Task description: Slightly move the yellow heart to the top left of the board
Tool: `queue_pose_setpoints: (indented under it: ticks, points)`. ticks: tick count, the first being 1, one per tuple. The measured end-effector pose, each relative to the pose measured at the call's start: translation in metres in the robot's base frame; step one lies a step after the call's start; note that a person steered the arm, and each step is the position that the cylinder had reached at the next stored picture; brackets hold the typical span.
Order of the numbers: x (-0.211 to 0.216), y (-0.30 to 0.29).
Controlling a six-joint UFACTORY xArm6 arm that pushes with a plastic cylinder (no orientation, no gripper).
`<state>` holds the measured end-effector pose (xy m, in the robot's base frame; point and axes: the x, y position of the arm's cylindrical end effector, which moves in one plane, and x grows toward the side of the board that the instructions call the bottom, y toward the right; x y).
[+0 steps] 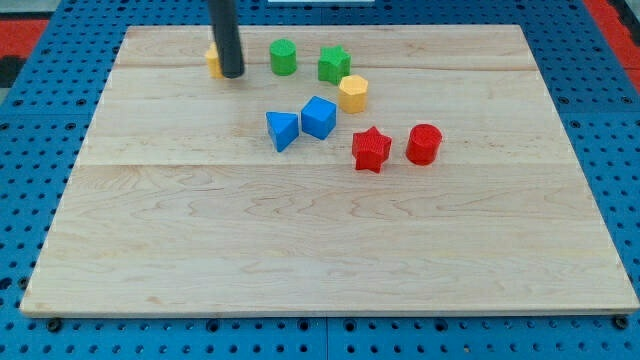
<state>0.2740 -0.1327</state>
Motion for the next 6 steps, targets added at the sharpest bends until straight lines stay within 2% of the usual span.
queue_pose_setpoints:
  ticks: [1,2,3,4,5,6]
  points:
    - [-0.036,-0.005]
    - [-0.034,0.019]
    - [-0.057,0.007]
    - [-0.075,-0.031]
    - [-0.059,-0.074]
    - [-0.06,-0.042]
